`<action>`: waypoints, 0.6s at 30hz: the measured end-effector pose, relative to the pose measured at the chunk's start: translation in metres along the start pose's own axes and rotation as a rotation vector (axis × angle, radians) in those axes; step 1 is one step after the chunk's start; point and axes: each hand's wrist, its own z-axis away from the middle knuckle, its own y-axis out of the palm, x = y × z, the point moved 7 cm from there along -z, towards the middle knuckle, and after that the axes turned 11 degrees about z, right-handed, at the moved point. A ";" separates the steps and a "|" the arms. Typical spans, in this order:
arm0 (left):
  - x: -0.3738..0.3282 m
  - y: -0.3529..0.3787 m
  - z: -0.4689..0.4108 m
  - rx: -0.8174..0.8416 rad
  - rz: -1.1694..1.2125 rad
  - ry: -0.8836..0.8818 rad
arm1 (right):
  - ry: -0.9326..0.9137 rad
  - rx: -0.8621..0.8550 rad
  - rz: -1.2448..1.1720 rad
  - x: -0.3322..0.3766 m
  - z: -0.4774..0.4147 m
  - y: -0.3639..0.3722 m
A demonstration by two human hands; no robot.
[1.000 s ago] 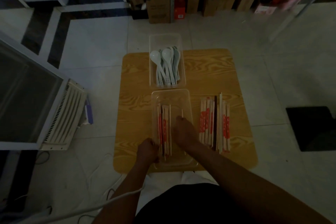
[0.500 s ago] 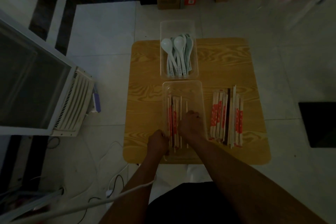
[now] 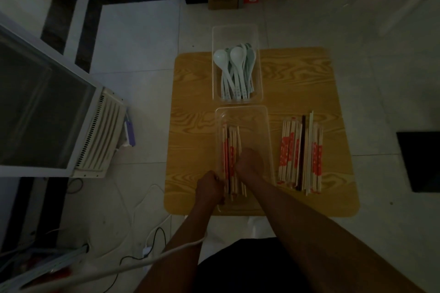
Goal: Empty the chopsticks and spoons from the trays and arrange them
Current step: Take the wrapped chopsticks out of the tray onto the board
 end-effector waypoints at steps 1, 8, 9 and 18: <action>0.000 0.000 0.000 0.006 0.006 -0.008 | 0.004 0.000 -0.004 -0.002 -0.002 0.000; 0.000 0.001 0.001 0.030 -0.034 -0.012 | -0.053 -0.011 -0.053 -0.001 -0.011 -0.045; 0.000 0.000 0.001 0.030 -0.030 -0.012 | -0.065 -0.016 -0.076 -0.005 -0.018 -0.058; -0.005 0.000 0.005 0.016 -0.053 0.016 | 0.188 -0.168 -0.218 -0.174 -0.087 -0.151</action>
